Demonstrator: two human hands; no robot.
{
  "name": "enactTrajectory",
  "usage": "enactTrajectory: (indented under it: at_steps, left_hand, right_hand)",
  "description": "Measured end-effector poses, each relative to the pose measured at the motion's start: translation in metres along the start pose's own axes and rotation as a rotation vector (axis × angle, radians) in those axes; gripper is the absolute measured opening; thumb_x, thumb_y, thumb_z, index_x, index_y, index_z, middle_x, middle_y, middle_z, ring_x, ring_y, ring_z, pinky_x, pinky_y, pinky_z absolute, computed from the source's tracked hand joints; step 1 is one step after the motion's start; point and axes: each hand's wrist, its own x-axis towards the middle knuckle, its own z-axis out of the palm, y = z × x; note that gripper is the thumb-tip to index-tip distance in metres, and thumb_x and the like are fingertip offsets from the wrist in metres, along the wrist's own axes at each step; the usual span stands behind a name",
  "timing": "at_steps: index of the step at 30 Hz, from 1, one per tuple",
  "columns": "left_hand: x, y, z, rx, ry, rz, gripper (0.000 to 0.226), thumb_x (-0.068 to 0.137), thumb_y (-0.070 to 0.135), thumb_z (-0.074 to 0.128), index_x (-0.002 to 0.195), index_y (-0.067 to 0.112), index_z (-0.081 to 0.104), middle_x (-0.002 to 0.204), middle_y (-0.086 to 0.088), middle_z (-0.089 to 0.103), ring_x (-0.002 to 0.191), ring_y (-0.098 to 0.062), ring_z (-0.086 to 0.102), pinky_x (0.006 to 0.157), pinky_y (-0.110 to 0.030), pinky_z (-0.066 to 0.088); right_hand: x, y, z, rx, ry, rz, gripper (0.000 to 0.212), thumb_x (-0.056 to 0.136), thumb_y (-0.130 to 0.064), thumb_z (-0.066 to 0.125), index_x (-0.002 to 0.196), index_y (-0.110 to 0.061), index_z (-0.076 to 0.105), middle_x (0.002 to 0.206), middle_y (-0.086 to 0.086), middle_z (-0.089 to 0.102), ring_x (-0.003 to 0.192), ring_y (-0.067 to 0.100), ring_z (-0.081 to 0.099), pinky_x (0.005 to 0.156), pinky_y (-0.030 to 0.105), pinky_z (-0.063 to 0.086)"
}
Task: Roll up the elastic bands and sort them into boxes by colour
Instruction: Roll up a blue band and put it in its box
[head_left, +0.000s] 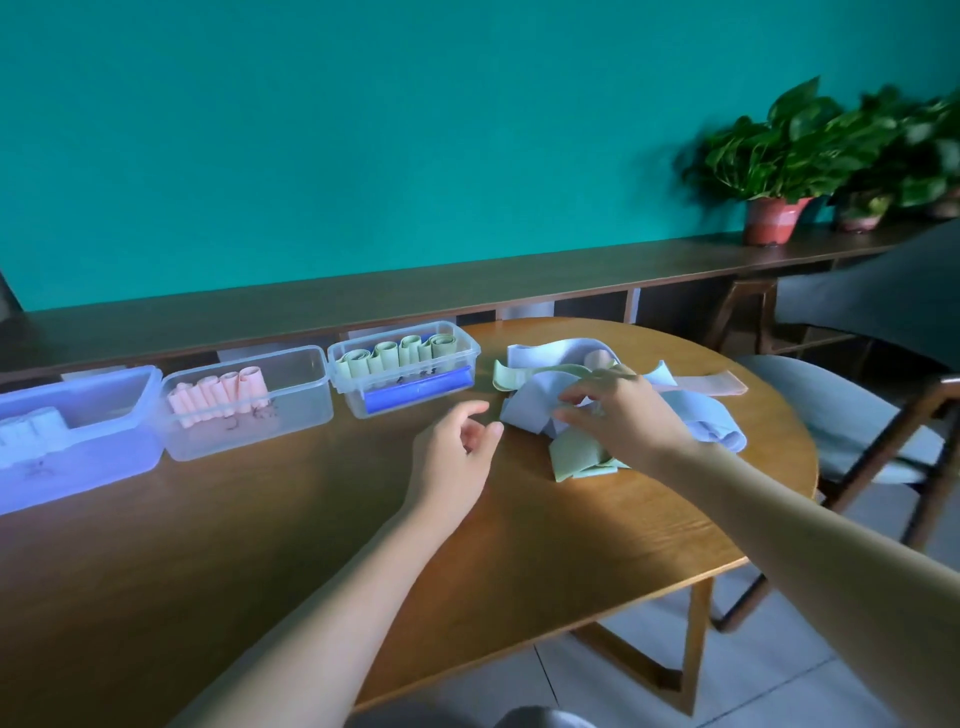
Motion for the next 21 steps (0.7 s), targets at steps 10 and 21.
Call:
enactTrajectory:
  at_steps: [10, 21]
  left_hand:
    - [-0.006, 0.02, 0.031, -0.078, -0.069, -0.015, 0.031, 0.09, 0.03, 0.073, 0.12, 0.028, 0.07, 0.097, 0.012, 0.07, 0.089, -0.002, 0.063, 0.073, -0.005, 0.043]
    - [0.01, 0.045, 0.048, -0.047, 0.024, -0.038, 0.049, 0.094, 0.034, 0.068, 0.14, 0.032, 0.053, 0.134, 0.007, 0.057, 0.12, -0.014, 0.052, 0.104, -0.034, 0.046]
  right_hand:
    - [-0.018, 0.015, -0.011, 0.171, -0.028, 0.034, 0.021, 0.088, -0.034, 0.076, 0.105, -0.021, 0.077, 0.107, 0.003, 0.069, 0.094, 0.018, 0.055, 0.072, 0.023, 0.045]
    - [-0.021, 0.022, -0.016, 0.313, -0.012, 0.04, 0.007, 0.091, -0.022, 0.074, 0.092, -0.025, 0.08, 0.094, -0.01, 0.075, 0.086, -0.007, 0.06, 0.08, 0.025, 0.048]
